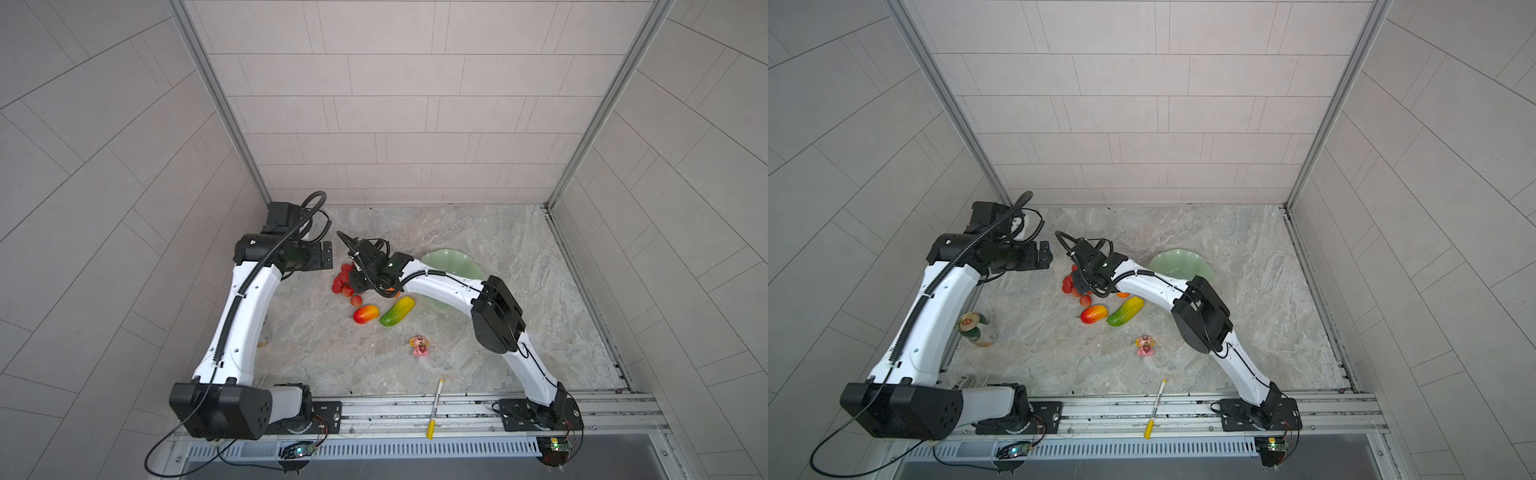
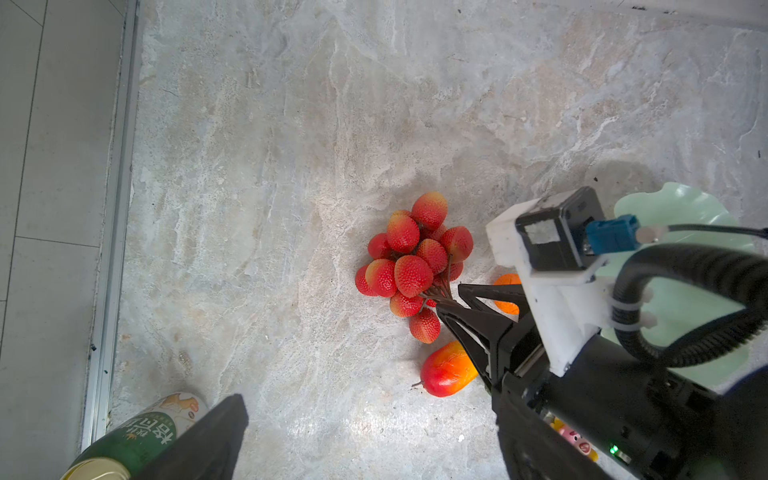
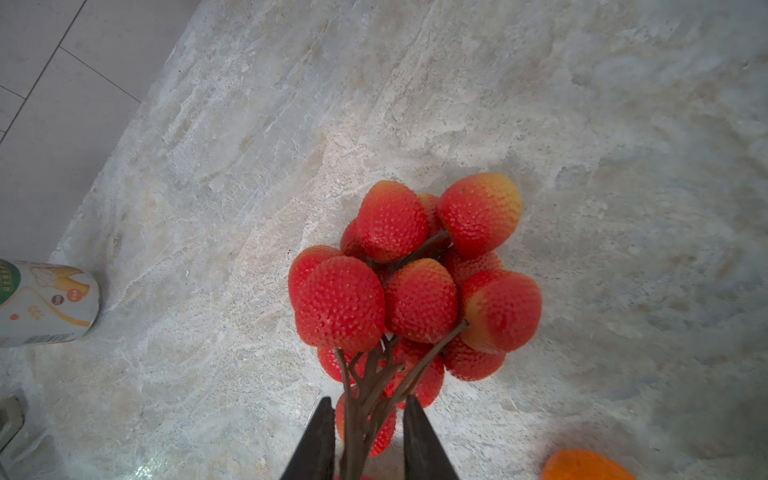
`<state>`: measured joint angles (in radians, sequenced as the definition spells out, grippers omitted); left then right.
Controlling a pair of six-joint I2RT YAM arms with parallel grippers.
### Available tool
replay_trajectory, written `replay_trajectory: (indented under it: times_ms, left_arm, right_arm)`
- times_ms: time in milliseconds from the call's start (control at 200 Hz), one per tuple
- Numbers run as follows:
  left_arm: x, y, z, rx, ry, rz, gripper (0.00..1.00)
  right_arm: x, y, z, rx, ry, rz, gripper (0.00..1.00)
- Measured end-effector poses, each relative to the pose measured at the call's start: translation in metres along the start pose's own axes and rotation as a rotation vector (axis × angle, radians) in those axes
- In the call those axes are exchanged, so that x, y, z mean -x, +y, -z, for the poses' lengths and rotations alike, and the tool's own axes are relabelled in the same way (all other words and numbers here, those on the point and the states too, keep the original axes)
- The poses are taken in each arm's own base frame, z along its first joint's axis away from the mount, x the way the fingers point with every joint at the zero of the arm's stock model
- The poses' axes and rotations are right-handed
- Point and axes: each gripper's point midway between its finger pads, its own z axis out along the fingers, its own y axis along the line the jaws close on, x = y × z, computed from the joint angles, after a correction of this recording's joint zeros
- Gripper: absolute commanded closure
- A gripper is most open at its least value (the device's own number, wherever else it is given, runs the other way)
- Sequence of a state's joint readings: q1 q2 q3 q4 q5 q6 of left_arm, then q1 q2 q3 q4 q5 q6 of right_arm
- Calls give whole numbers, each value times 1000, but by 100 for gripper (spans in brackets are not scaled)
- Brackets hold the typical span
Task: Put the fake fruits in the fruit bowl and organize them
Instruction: 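Lift the lychee bunch with the right gripper and carry it over the green bowl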
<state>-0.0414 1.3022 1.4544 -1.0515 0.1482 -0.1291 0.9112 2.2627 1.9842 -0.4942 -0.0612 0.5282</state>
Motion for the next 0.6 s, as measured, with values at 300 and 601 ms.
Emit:
replay_trajectory:
  times_ms: [300,601]
  left_arm:
    - [0,0,1,2,-3,0,0]
    - [-1,0,6,1,-15,-1,0]
  right_arm:
    - [4,0,0,-11,-22,1,77]
    - [12,3,4,-5,-41,5,97]
